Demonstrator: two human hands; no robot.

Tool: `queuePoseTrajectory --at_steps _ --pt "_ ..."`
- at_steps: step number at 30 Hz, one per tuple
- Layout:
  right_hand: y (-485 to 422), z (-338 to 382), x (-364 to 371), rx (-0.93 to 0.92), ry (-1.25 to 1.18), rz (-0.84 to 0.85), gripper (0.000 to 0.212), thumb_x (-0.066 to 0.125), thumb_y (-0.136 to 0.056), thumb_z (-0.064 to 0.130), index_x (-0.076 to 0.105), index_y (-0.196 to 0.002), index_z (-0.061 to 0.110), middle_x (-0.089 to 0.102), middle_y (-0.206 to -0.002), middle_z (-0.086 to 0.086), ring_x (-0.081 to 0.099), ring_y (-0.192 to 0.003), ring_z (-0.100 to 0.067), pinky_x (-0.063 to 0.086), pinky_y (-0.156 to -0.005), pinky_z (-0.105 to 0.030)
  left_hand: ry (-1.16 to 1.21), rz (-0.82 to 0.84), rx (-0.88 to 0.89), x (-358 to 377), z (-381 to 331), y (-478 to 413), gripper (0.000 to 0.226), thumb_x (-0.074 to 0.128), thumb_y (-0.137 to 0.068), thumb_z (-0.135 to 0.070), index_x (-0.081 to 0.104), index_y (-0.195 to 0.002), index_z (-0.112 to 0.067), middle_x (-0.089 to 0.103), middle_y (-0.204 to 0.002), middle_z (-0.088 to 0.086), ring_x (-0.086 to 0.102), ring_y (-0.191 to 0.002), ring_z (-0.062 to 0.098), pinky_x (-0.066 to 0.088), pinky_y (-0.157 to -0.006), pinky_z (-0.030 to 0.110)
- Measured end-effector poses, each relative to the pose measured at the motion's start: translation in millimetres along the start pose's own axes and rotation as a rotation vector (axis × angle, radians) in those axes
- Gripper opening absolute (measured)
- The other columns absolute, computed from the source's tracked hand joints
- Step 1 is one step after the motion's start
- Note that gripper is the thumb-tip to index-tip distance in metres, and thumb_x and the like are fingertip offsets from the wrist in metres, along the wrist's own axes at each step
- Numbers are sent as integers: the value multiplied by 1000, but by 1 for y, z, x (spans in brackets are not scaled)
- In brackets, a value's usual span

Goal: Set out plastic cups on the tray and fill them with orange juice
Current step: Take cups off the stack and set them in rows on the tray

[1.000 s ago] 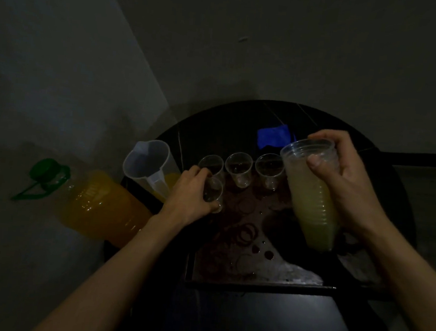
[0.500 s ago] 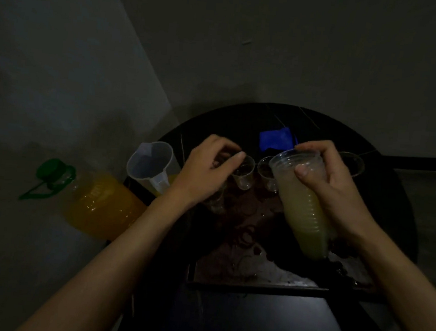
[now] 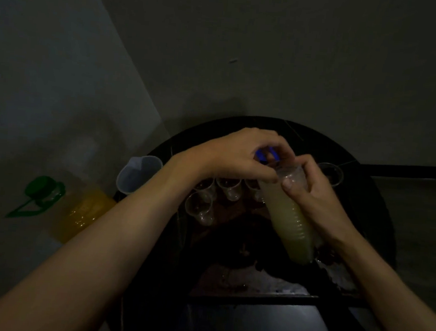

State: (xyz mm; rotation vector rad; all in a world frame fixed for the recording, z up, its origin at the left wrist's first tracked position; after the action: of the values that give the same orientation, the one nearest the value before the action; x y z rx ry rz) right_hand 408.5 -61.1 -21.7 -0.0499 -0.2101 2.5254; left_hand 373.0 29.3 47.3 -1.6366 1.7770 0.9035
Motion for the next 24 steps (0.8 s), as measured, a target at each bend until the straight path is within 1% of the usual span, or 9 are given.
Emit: queuePoseTrajectory --at_steps 1,3,6,9,12,15,19,22,24 --pt "0 0 -1 4 0 -3 49 68 -72 64 56 -105 30 69 -104 8 68 -95 -12 50 -74 -28 -18 13 -6 0 0 -2 49 73 -78 -30 67 -124 -16 61 -118 0 62 -106 11 55 -89 31" --pt "0 0 -1 0 -2 -5 59 69 -68 73 56 -105 29 69 -102 11 68 -94 -9 51 -72 -23 -40 27 -18 1 2 -4 51 75 -77 -36 67 -124 -20 60 -117 -3 62 -106 10 56 -92 40" --pt "-1 2 0 -2 -6 2 69 69 -65 76 55 -108 24 69 -102 16 67 -94 -5 51 -71 -18 -36 7 -23 1 2 -6 51 77 -74 -38 68 -122 -22 60 -116 -4 63 -105 10 57 -91 43" --pt "0 3 3 1 -53 30 62 70 -70 57 52 -115 19 69 -105 18 67 -97 -4 52 -73 -17 -15 -23 -30 0 2 -5 57 75 -67 -46 69 -119 -25 60 -115 -5 64 -104 10 57 -90 44" --pt "3 1 4 7 -99 74 57 69 -75 45 50 -123 22 67 -111 15 66 -103 -7 53 -77 -20 19 -50 -31 -3 4 -2 58 76 -66 -50 69 -118 -25 61 -116 -6 63 -106 12 57 -91 47" --pt "4 -1 5 7 -114 85 49 67 -82 33 50 -127 26 65 -116 13 66 -107 -8 54 -79 -23 42 -68 -26 -8 5 1 57 74 -69 -50 69 -119 -23 61 -118 -4 63 -107 13 57 -92 47" --pt "2 1 4 -10 -141 65 45 65 -85 33 53 -128 28 65 -120 8 66 -109 -15 56 -81 -29 76 -78 -48 -14 9 4 57 74 -72 -51 68 -121 -22 59 -119 -4 63 -108 14 57 -93 47" --pt "0 4 3 -35 -119 48 42 65 -85 33 54 -126 31 65 -118 13 66 -109 -13 56 -81 -28 77 -87 -47 -16 11 5 58 76 -71 -51 68 -121 -22 60 -120 -2 63 -108 16 57 -93 48" --pt "0 5 3 -44 -107 46 42 66 -85 33 55 -125 32 65 -118 14 65 -110 -13 55 -83 -28 82 -89 -42 -17 11 6 58 77 -71 -50 68 -120 -21 60 -119 -2 64 -107 16 57 -92 45"
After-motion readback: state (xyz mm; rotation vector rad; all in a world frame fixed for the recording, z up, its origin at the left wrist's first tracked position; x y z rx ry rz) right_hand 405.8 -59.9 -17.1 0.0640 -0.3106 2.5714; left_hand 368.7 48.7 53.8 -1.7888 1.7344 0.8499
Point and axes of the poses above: each hand's wrist, its own y-axis away from the middle knuckle, its own x-axis out of the palm, z = x × y, the point moved 10 cm from there along -y, towards the middle knuckle
